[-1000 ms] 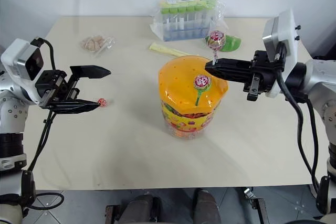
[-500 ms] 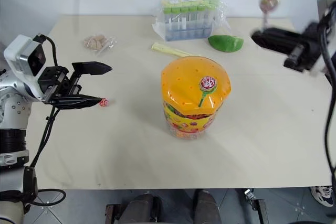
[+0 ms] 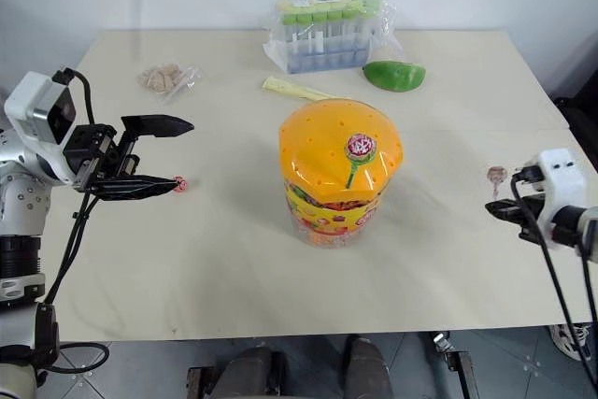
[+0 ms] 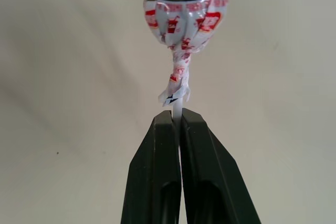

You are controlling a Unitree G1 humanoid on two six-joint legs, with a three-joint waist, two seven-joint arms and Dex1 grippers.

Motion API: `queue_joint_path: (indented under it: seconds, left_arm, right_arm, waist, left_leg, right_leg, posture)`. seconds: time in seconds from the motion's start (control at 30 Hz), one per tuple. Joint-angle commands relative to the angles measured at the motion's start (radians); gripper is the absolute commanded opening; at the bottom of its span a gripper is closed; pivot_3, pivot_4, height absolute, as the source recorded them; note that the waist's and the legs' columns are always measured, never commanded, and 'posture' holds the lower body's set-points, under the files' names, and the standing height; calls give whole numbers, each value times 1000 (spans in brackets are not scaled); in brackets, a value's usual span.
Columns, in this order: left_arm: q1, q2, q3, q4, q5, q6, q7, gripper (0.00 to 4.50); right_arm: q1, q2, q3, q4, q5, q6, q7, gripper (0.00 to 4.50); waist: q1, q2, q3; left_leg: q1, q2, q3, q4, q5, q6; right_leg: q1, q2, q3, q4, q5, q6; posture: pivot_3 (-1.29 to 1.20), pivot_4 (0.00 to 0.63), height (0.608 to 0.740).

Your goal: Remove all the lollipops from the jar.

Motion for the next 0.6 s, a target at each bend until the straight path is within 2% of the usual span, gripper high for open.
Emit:
queue_joint_path:
  seconds: [0.03,0.1,0.2,0.43,0.57,0.6]
  left_arm:
    - [10,17,31,-35,-21,-4,-43,4500]
    - [19,17,34,-47,-23,-2,-33,4500]
    - [28,20,35,-57,-25,1,-33,4500]
    - [19,17,41,-50,-28,5,-40,4500]
    - [-11,7,27,-25,-20,6,-46,4500]
    - [-18,6,23,-16,-17,4,-51,4500]
  right_arm:
    - [14,30,-7,53,-80,-20,-69,63]
    - [31,59,-23,56,-92,-26,-81,63]
    - [63,84,-49,12,-92,-19,-80,666]
    - [102,95,-167,-149,-37,18,-56,3005]
    - [154,67,-300,-311,37,68,4,4374]
    - [168,62,-333,-347,56,77,21,4480]
  waist:
    - [3,0,0]
    - [6,0,0]
    - [7,0,0]
    - [7,0,0]
    - [11,0,0]
    - [13,0,0]
  left_leg:
    - [0,0,0,0,0,0]
    - [0,0,0,0,0,0]
    - [0,0,0,0,0,0]
    - [0,0,0,0,0,0]
    - [0,0,0,0,0,0]
    - [0,0,0,0,0,0]
  right_leg:
    - [0,0,0,0,0,0]
    - [0,0,0,0,0,0]
    - [0,0,0,0,0,0]
    - [0,0,0,0,0,0]
    - [0,0,0,0,0,0]
    - [0,0,0,0,0,0]
  posture:
    - [0,150,740]
    - [0,150,740]
    - [0,150,740]
    - [0,150,740]
    - [0,150,740]
    - [0,150,740]
